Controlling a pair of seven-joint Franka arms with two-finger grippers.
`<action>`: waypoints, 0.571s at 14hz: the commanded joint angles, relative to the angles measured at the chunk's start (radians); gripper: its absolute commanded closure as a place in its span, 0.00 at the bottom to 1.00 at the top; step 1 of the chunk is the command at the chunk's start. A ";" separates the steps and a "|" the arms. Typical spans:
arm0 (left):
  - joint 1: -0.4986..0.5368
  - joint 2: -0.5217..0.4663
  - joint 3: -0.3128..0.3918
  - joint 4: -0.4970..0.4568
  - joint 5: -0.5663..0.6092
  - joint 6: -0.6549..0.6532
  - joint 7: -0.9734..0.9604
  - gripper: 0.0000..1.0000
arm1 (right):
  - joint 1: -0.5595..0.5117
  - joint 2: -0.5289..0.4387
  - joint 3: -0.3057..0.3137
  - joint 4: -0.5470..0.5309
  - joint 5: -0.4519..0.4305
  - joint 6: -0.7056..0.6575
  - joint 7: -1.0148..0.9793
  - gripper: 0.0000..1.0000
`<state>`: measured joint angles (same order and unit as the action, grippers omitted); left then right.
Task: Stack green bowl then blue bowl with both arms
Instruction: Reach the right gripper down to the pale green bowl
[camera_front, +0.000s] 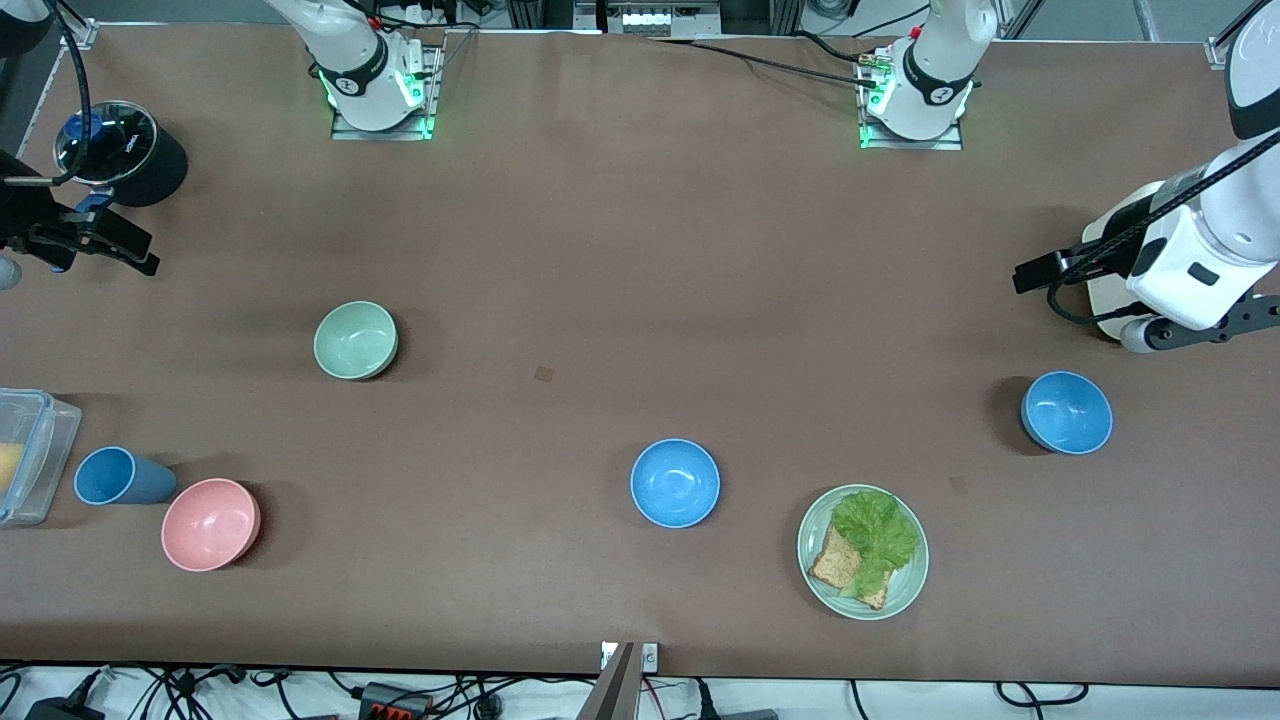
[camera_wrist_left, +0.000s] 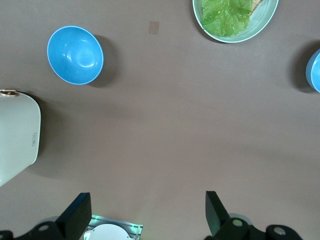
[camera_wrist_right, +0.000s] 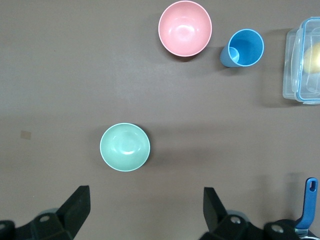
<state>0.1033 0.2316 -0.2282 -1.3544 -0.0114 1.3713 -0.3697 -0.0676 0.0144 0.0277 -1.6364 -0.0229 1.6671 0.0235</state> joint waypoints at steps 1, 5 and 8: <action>0.003 0.000 0.003 0.018 -0.009 -0.015 0.022 0.00 | -0.001 -0.021 0.006 -0.020 -0.015 -0.001 -0.007 0.00; 0.006 0.000 -0.002 0.018 -0.007 -0.014 0.020 0.00 | -0.001 -0.019 0.008 -0.022 -0.015 -0.021 -0.007 0.00; 0.007 0.000 0.003 0.018 -0.016 -0.014 0.025 0.00 | 0.003 0.022 0.009 -0.017 -0.017 -0.017 -0.008 0.00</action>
<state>0.1042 0.2316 -0.2282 -1.3544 -0.0114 1.3713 -0.3682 -0.0671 0.0199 0.0303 -1.6428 -0.0229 1.6509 0.0229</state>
